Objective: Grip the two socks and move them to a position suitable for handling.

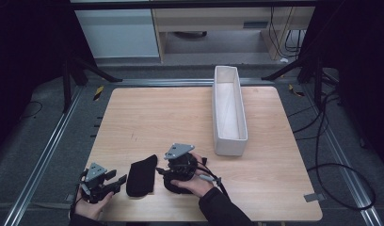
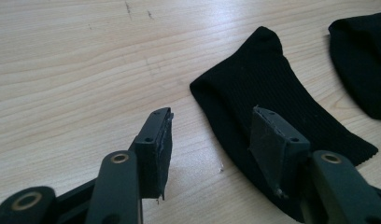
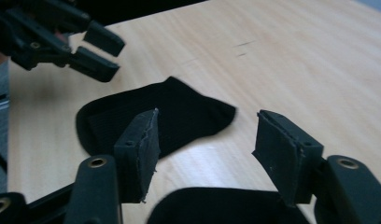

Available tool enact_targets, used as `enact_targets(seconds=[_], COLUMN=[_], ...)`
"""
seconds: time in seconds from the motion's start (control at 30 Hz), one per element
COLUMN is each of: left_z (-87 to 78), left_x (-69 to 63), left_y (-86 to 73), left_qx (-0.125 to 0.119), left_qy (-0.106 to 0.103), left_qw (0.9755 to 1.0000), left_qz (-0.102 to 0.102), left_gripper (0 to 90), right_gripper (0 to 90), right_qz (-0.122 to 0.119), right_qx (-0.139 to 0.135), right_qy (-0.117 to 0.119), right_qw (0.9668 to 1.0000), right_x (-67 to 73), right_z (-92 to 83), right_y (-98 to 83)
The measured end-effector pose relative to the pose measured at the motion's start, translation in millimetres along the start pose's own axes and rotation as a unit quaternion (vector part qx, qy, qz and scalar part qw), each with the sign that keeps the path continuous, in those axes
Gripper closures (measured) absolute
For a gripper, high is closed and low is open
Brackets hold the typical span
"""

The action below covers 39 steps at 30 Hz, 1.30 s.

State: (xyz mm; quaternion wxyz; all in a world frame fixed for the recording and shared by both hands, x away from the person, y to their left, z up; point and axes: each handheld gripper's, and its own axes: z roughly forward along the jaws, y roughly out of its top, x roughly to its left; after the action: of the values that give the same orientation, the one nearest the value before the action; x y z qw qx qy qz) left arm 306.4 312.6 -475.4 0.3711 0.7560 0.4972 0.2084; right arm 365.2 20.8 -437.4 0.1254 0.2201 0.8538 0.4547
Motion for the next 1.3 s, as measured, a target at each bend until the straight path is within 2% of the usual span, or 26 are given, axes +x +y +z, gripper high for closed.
enact_targets(seconds=[0.27, 0.47, 0.83, 0.93, 1.0, 1.13, 1.3], left_z=[-1.5, -2.3, 0.2, -0.1, -0.3, -0.5, 0.4], left_x=[1.4, 2.2, -2.4, -3.8, -4.0, -4.3, -7.7], left_y=[-2.7, -3.6, -7.1, -8.0, -9.1, -10.0, -10.7], left_qx=[0.005, 0.009, 0.028, 0.03, 0.032, 0.035, 0.04], left_qy=[-0.005, -0.011, -0.012, -0.016, -0.02, -0.022, -0.023], left_qw=[1.0, 0.9999, 0.9995, 0.9994, 0.9993, 0.9991, 0.9989], left_qz=[-0.001, 0.003, 0.008, 0.009, 0.008, 0.004, 0.007], left_gripper=[48.5, 52.7, 53.3, 52.7, 51.7, 49.9, 48.2], right_gripper=[47.4, 50.1, 58.7, 65.8, 71.5, 81.8, 84.3], right_qz=[-0.024, -0.039, -0.061, -0.067, -0.067, -0.049, -0.023], right_qx=[0.025, 0.042, 0.089, 0.105, 0.109, 0.106, 0.087], right_qy=[0.031, 0.048, 0.086, 0.092, 0.094, 0.101, 0.098], right_qw=[0.9989, 0.9972, 0.9905, 0.9879, 0.9874, 0.988, 0.991], right_x=[20.7, 31.0, 47.9, 51.9, 53.1, 52.3, 48.7], right_z=[27.9, 39.5, 61.9, 67.9, 69.3, 68.6, 63.0], right_y=[-2.8, -4.0, -19.6, -23.0, -24.2, -22.9, -22.2])
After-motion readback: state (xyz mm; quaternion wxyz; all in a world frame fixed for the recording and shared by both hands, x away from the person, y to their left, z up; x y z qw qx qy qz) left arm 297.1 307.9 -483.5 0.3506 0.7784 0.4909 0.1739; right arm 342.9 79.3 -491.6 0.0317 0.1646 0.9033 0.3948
